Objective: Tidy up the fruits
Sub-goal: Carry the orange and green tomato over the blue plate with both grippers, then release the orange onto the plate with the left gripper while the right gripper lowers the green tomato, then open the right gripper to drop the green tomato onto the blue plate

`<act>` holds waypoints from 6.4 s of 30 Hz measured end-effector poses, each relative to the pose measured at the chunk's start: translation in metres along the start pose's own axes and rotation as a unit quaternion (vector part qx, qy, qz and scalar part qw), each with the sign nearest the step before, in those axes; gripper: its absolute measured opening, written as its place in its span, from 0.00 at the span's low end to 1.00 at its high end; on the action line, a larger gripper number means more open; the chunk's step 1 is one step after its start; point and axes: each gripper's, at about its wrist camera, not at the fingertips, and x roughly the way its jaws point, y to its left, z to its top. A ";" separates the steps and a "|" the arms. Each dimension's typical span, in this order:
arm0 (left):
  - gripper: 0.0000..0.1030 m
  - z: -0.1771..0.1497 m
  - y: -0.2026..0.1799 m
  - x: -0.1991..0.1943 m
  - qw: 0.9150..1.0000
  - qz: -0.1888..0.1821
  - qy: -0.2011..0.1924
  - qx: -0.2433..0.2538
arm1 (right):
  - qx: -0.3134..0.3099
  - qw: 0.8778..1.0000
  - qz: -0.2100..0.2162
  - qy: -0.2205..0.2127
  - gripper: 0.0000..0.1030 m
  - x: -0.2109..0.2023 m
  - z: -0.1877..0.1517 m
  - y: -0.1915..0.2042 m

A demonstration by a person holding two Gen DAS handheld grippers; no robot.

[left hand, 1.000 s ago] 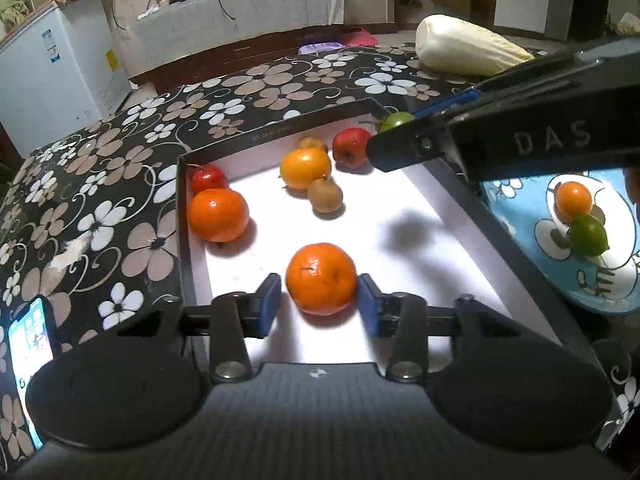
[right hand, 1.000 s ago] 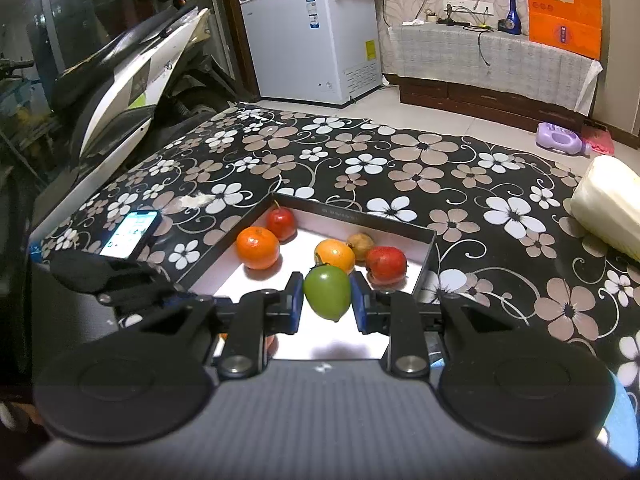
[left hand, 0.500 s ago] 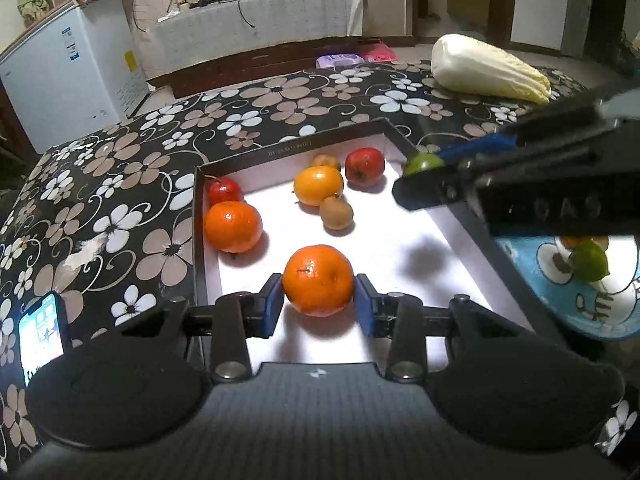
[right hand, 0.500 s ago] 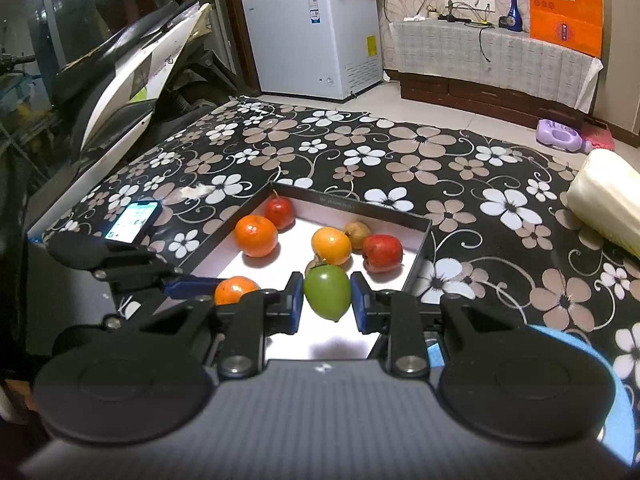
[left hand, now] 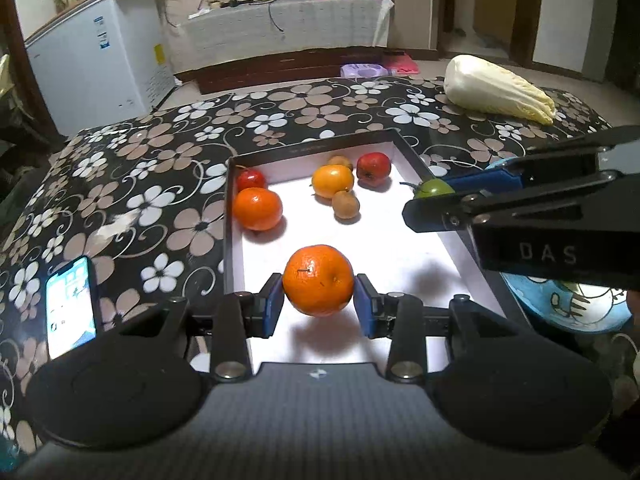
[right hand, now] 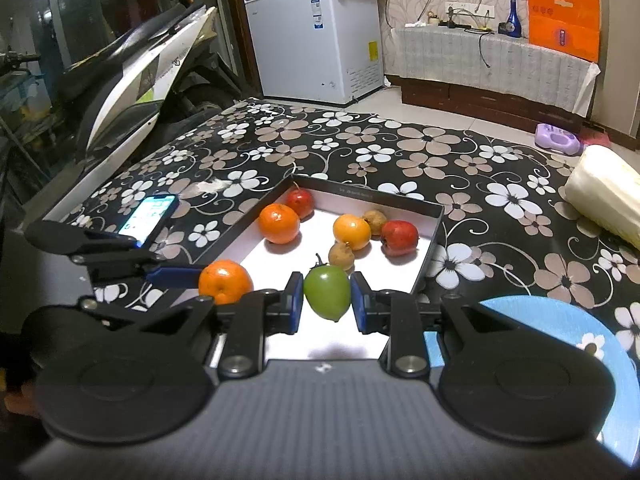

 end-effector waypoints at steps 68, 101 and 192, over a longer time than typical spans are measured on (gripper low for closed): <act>0.42 0.014 -0.142 -0.002 0.990 -0.121 -0.048 0.060 | 0.034 0.996 -0.077 -0.015 0.27 -0.080 -0.032 -0.075; 0.60 0.016 -0.168 0.007 0.985 -0.126 -0.075 0.088 | 0.050 0.994 -0.091 -0.016 0.27 -0.088 -0.039 -0.091; 0.72 0.009 -0.064 -0.018 0.994 -0.061 -0.090 0.027 | 0.060 0.991 -0.107 0.045 0.43 -0.064 -0.048 -0.093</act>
